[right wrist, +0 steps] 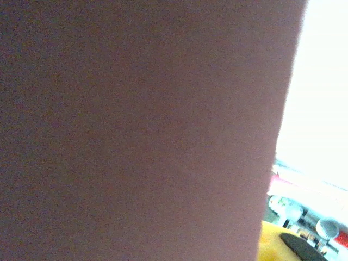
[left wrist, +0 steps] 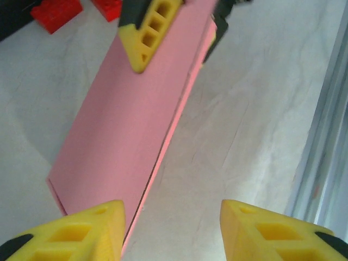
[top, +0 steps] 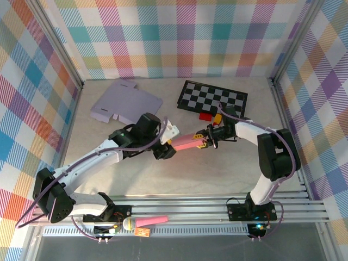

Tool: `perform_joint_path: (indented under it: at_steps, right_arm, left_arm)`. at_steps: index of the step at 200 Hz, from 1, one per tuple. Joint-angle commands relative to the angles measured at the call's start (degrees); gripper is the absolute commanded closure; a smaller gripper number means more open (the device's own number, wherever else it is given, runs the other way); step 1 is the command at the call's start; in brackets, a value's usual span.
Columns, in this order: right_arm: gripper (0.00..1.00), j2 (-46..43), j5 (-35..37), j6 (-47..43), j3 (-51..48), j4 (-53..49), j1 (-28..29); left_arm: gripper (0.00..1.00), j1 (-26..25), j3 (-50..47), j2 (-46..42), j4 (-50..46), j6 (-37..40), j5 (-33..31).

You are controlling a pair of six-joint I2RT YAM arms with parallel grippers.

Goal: Fold the paper box

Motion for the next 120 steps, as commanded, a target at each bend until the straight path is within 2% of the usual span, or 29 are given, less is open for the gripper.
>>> perform_joint_path:
  at_steps: [1,120]
  right_arm:
    - [0.76,1.25,-2.07,2.73,-0.49,-8.51,0.01]
    - [0.73,2.92,-2.05,0.32,-2.11,-12.54,-0.35]
  left_arm:
    - [0.51,-1.09,0.56,2.24,-2.63,9.71,-7.12]
    - [0.43,-4.59,3.04,10.56,-3.78,16.94,-6.87]
